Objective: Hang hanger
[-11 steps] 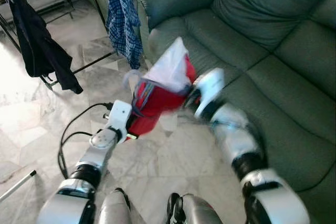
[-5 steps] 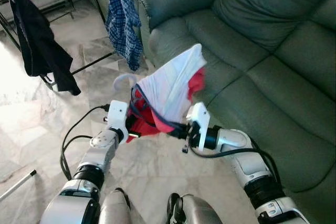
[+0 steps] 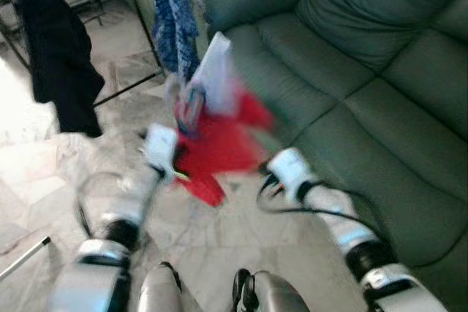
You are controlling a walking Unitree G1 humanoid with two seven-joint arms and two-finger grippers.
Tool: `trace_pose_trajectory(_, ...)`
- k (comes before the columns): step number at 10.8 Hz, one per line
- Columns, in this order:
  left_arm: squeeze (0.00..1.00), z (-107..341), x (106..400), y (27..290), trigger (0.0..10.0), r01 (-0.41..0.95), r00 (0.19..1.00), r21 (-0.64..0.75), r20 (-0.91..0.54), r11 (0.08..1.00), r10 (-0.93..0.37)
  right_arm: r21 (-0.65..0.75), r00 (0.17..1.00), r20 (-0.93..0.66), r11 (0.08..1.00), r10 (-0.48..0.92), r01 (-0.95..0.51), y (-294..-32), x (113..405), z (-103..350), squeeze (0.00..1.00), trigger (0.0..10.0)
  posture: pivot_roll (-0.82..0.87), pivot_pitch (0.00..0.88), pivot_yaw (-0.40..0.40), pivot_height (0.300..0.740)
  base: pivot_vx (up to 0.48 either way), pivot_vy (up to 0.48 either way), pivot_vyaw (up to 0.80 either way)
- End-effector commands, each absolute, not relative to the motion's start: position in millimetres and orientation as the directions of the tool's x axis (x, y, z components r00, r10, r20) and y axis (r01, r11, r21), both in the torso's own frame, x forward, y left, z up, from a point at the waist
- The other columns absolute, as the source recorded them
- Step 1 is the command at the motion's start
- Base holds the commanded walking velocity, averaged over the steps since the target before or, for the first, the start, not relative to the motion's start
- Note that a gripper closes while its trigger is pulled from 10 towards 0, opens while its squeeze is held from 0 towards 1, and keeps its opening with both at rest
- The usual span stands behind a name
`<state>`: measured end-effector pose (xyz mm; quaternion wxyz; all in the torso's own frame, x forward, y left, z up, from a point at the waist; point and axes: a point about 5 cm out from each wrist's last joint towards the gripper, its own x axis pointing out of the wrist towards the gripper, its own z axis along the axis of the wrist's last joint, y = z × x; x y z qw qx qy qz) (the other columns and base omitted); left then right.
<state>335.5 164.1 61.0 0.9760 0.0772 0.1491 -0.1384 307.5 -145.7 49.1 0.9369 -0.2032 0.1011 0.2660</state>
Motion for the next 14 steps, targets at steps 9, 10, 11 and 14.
trace_pose_trajectory(9,0.00,78,312,195,0.0,0.693,0.712,0.539,-0.412,0.478,-0.568,-0.335,0.701,-0.111,0.638,0.705,-0.694,-162,299,89,1.00,10.0,0.02,0.156,-0.086,0.740,0.000,0.000,0.00)
trace_pose_trajectory(10,0.00,70,303,195,0.0,0.759,0.640,0.516,-0.480,0.397,-0.599,-0.363,0.615,-0.187,0.527,0.766,-0.768,-168,297,94,1.00,10.0,0.02,0.158,-0.084,0.740,0.000,0.000,0.00)
trace_pose_trajectory(11,0.00,64,297,195,0.0,0.795,0.593,0.503,-0.523,0.340,-0.612,-0.365,0.549,-0.249,0.448,0.798,-0.816,-171,294,95,1.00,10.0,0.02,0.158,-0.083,0.740,0.000,0.000,0.00)
trace_pose_trajectory(14,0.00,55,275,182,0.0,0.864,0.459,0.459,-0.551,0.206,-0.697,-0.204,0.241,-0.478,0.160,0.845,-0.966,-190,291,100,1.00,10.0,0.03,0.157,-0.089,0.740,0.000,0.000,0.00)
